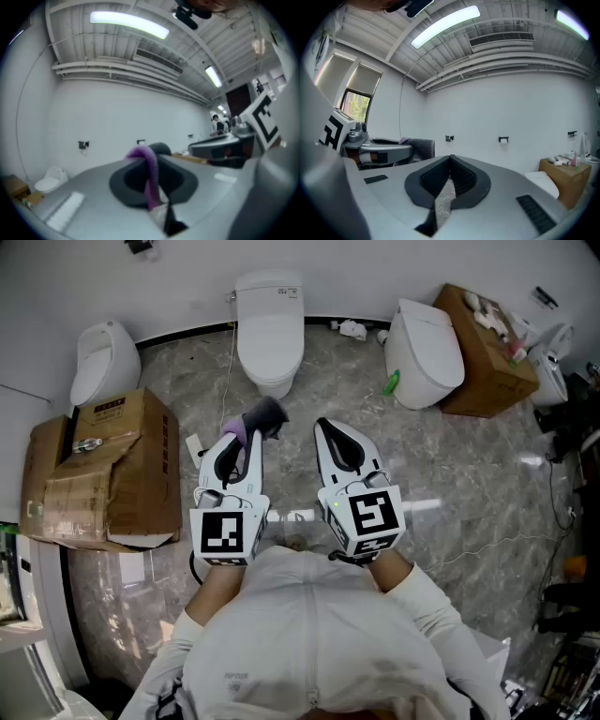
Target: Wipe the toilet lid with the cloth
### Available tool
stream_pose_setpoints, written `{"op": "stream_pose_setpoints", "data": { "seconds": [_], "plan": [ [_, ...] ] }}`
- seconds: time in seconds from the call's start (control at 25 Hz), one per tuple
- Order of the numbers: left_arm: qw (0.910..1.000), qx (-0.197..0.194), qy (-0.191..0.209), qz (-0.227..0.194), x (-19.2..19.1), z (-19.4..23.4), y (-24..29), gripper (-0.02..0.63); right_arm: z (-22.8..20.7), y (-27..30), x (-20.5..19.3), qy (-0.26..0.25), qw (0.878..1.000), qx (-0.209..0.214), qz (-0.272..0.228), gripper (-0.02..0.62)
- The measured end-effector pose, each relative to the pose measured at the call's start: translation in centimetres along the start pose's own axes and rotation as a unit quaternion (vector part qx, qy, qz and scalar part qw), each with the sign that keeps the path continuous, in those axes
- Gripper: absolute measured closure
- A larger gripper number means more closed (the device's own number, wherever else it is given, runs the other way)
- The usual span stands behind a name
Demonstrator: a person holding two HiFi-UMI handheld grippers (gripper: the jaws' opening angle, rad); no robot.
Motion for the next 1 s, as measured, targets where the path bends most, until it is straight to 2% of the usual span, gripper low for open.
{"op": "stream_pose_setpoints", "data": {
  "seconds": [0.48,0.72,1.0],
  "plan": [
    [0.9999,0.001,0.011,-0.004,1.1,-1.4,-0.1,0.581,-1.1,-1.0,0.2,0.006,1.000,0.007,-0.008,0.581],
    [0.9995,0.032,0.005,-0.001,0.8,1.2,0.0,0.583,-1.8,-0.5,0.2,0.017,1.000,0.006,-0.016,0.581],
    [0.9981,0.059,-0.005,-0.013,0.9,4.5,1.6,0.583,-2.6,1.5,0.8,0.001,1.000,0.005,-0.020,0.581]
  ]
}}
Point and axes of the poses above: the fingertips, and each gripper's own axes: y forward along the fingers, z to its left, x out of its top, the point moved 5 cm from there along -y, backward along the fingers, and after that the axes turned 11 degrees about z, right-handed, at the moved point
